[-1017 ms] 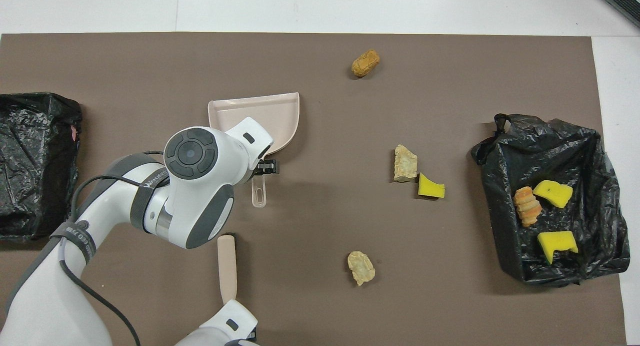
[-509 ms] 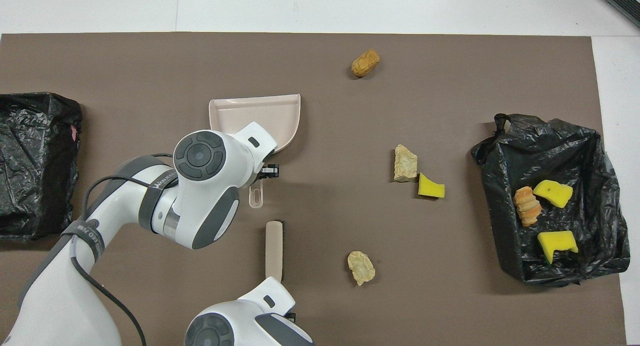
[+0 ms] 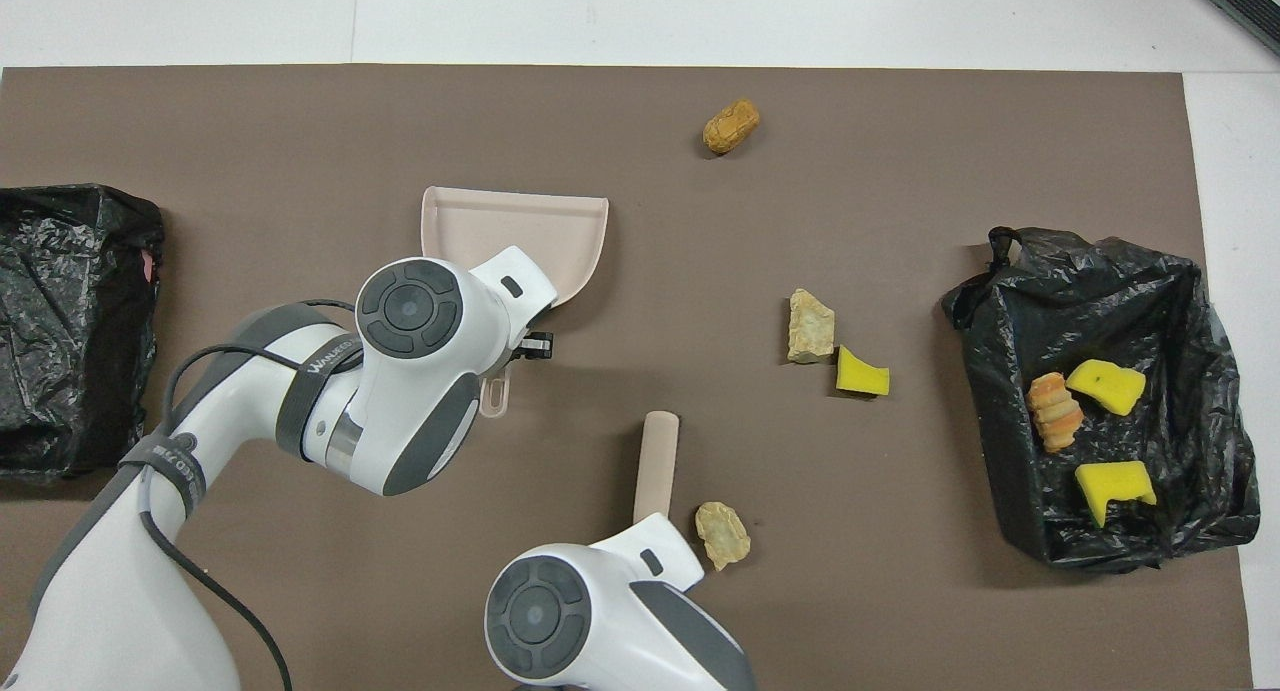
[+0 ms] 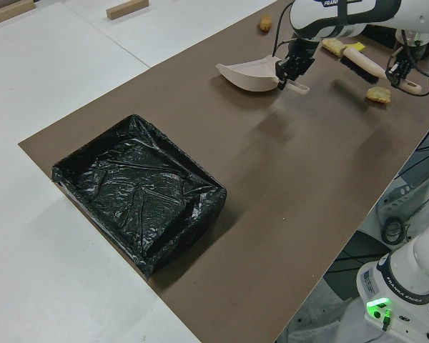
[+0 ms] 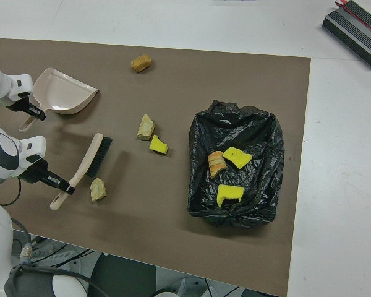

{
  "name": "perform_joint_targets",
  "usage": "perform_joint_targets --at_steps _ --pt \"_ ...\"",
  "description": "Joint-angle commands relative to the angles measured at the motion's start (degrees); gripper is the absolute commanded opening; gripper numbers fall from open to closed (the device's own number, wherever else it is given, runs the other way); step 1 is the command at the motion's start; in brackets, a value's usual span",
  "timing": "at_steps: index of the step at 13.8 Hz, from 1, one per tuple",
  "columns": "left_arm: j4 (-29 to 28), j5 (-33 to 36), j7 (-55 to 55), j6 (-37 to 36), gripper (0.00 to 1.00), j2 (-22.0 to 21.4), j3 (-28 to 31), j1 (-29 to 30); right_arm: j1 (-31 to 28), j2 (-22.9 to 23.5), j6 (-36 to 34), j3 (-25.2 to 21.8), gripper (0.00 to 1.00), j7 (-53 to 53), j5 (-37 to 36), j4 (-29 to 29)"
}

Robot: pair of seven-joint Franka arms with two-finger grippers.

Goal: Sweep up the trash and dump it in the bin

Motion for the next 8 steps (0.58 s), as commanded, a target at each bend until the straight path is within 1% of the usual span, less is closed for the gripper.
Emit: perform_joint_targets --at_steps 1,3,5,6,8 --pt "-0.1 2.4 7.4 -3.1 0.00 -1.8 0.6 -0.3 -5.0 0.0 -1.3 0.6 0.00 -1.7 -5.7 -0.8" --pt "-0.1 3.1 16.3 -6.6 0.00 -2.0 0.9 -0.3 -10.9 1.8 0.4 0.6 0.00 -8.6 -8.4 -0.9" --pt "-0.3 4.9 26.7 -9.3 0.00 -2.7 0.9 -0.1 -16.3 2.8 2.6 0.7 0.00 -13.6 -14.4 -1.3" --pt "-0.3 5.1 31.3 -10.9 0.00 -2.9 1.0 0.3 -18.4 3.2 2.7 0.7 0.00 -15.6 -16.7 -1.3" --pt "-0.5 5.3 38.6 -11.6 0.00 -3.0 1.0 0.5 -21.2 3.6 4.1 0.8 0.00 -18.2 -18.0 -1.8"
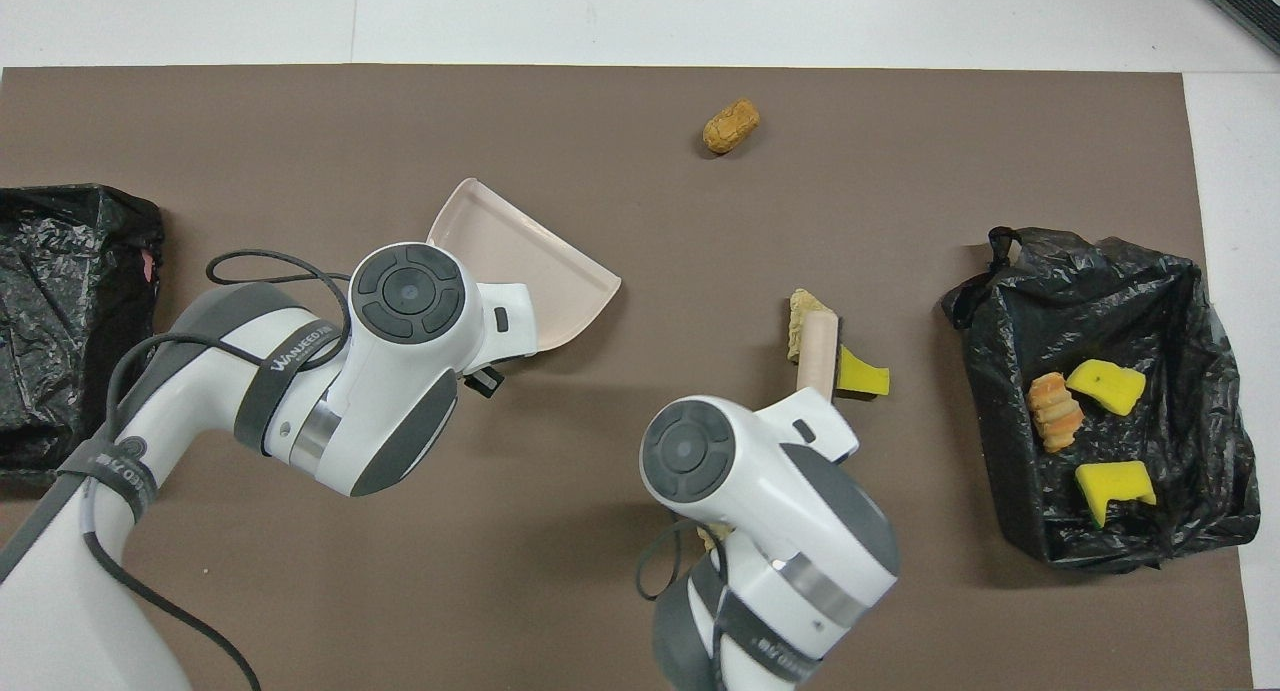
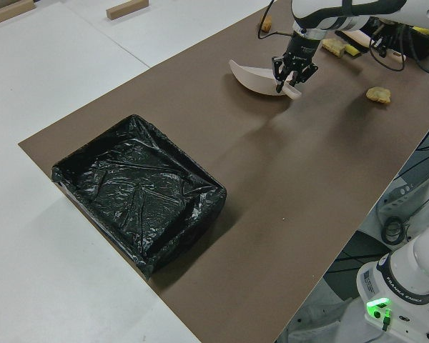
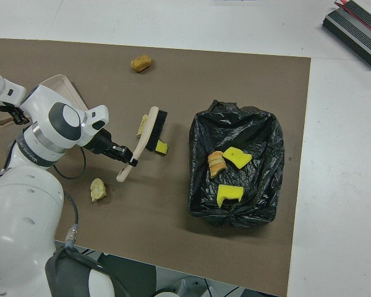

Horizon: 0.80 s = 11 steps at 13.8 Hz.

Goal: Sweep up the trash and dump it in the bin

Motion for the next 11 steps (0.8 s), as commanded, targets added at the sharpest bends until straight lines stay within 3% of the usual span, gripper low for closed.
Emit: perform_joint_targets --at_steps 1,3,6,8,11 --pt "-0.7 1.5 9.3 -3.4 0.00 -1.5 -0.1 0.4 -3.7 -0.5 3.1 1.0 0.00 -4.6 -1.9 -2.5" --pt "-1.4 1.7 13.9 -6.0 0.00 -2.2 -0.1 0.4 -7.0 -1.4 5.7 1.2 0.00 -17.0 -0.9 -5.8" --pt "-3.3 4.0 17.3 -6.5 0.00 -3.5 -0.2 0.1 -7.2 -2.1 12.5 1.3 0.00 -18.7 2.2 -9.7" --pt "-4.2 4.0 25.1 -6.7 0.00 -4.0 -0.2 -0.4 -5.7 -1.5 17.0 1.3 0.00 -19.0 6.8 -9.4" --pt "-5.8 4.0 25.4 -6.1 0.00 -5.1 -0.4 -0.6 -2.9 0.4 19.1 1.4 0.00 -20.9 10.7 -7.8"
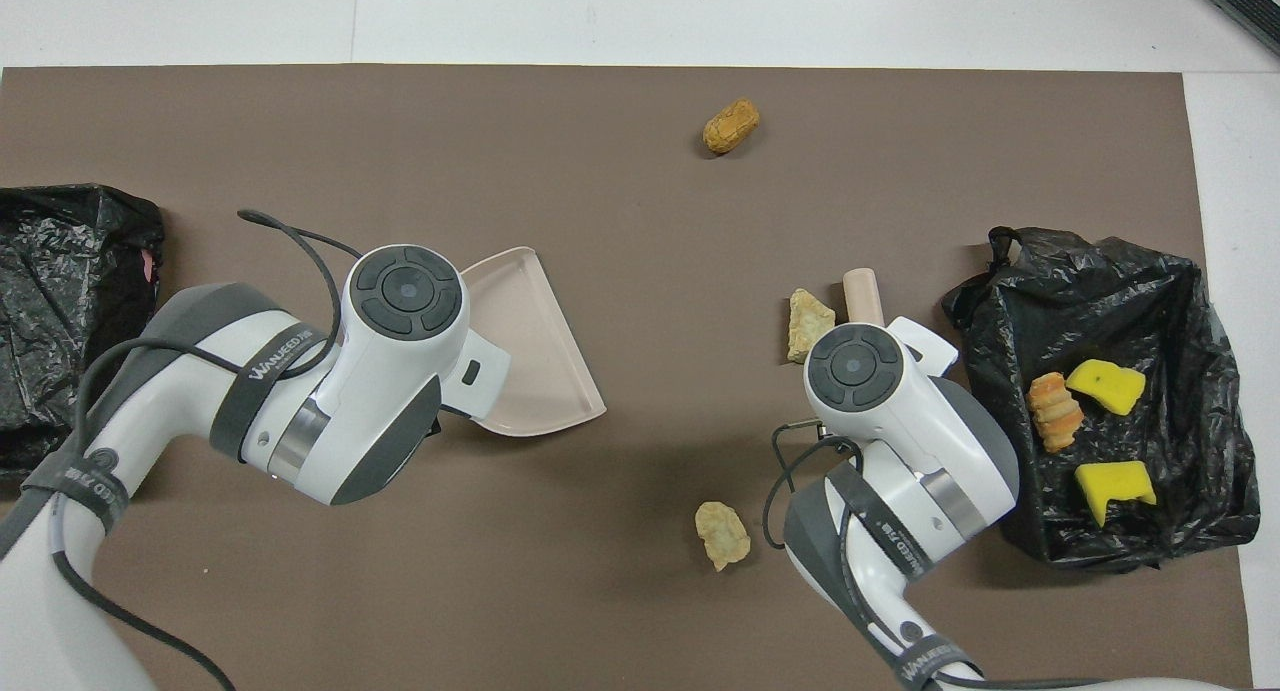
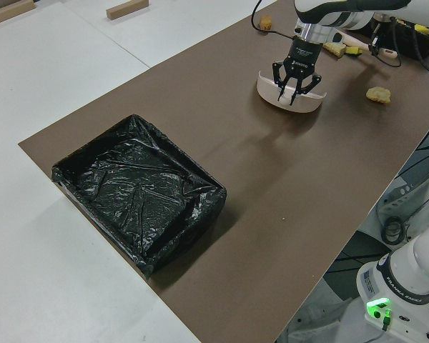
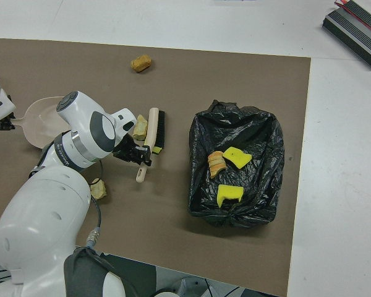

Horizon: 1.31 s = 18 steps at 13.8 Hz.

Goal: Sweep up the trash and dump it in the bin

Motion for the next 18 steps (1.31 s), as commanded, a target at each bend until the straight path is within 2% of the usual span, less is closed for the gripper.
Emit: perform_joint_targets --at_steps 1,4,6,8,12,14,18 --pt "-3.7 1.0 2.1 -0.3 0.00 -2.7 -0.2 -0.6 3.3 1.1 2.6 0.4 0.00 -5.9 5.1 0.4" --pt "-5.0 1.0 2.4 0.3 0.00 -3.3 -0.2 -0.4 9.2 4.1 4.0 0.4 0.00 -7.4 13.6 3.6" --pt "-5.8 1.0 2.3 3.1 0.00 -2.8 -0.2 -0.5 14.2 7.1 5.4 0.5 0.00 -6.7 14.5 7.1" --pt "-7.0 1.0 2.1 5.9 0.00 -3.2 -0.2 -0.6 17.5 9.1 6.4 0.4 0.00 -6.6 21.8 11.4" --pt "-9.2 1.0 2.1 7.0 0.00 -4.2 -0.3 -0.9 19.7 10.8 5.5 0.4 0.00 -7.0 31.5 18.7" --pt "-9.5 1.0 2.0 7.9 0.00 -4.2 -0.3 -0.9 18.7 9.4 0.4 0.1 0.00 -7.2 31.1 19.5" --pt "-9.5 0.9 2.0 9.5 0.00 -4.2 -0.3 -0.8 15.0 1.7 -13.7 -0.3 0.00 -2.3 31.0 19.2"
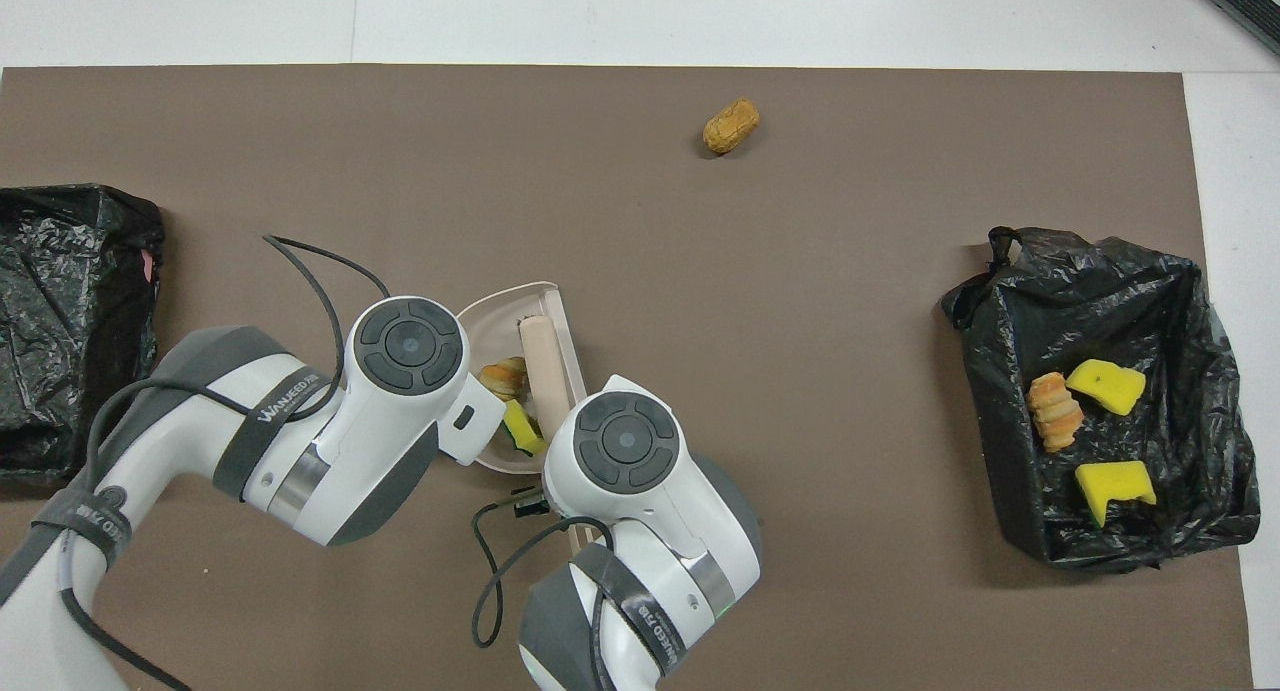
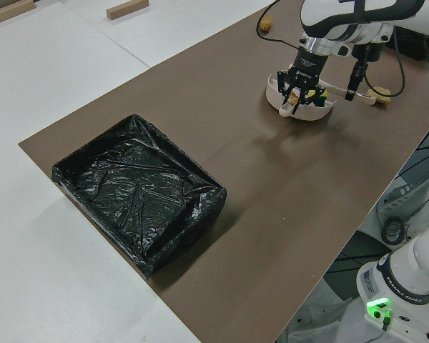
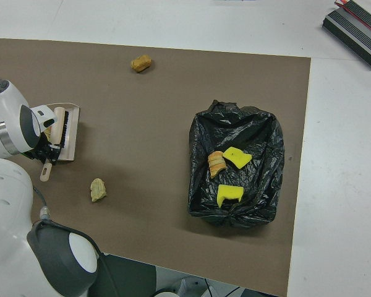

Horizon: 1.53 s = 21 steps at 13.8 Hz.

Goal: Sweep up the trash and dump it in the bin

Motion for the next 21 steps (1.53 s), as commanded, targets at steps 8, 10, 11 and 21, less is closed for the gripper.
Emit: perform_joint_targets --at_steps 8,10,11,21 --pt "-2.6 0.1 1.3 1.5 0.00 -1.5 0.2 -0.8 0.2 -14.6 -9.8 0.5 0.00 36.7 -0.1 -13.9" --pt "-2.6 0.1 1.3 1.5 0.00 -1.5 0.2 -0.8 2.1 -18.5 -9.7 0.5 0.00 46.2 0.1 -19.1" --pt "-2.6 0.1 1.3 1.5 0.00 -1.6 0.2 -0.8 2.9 -20.3 -9.5 0.5 0.00 49.5 0.5 -21.4" --pt "-2.6 0.1 1.4 0.8 0.00 -1.6 0.2 -0.7 6.1 -14.4 16.4 0.3 0.00 45.3 6.1 -30.1"
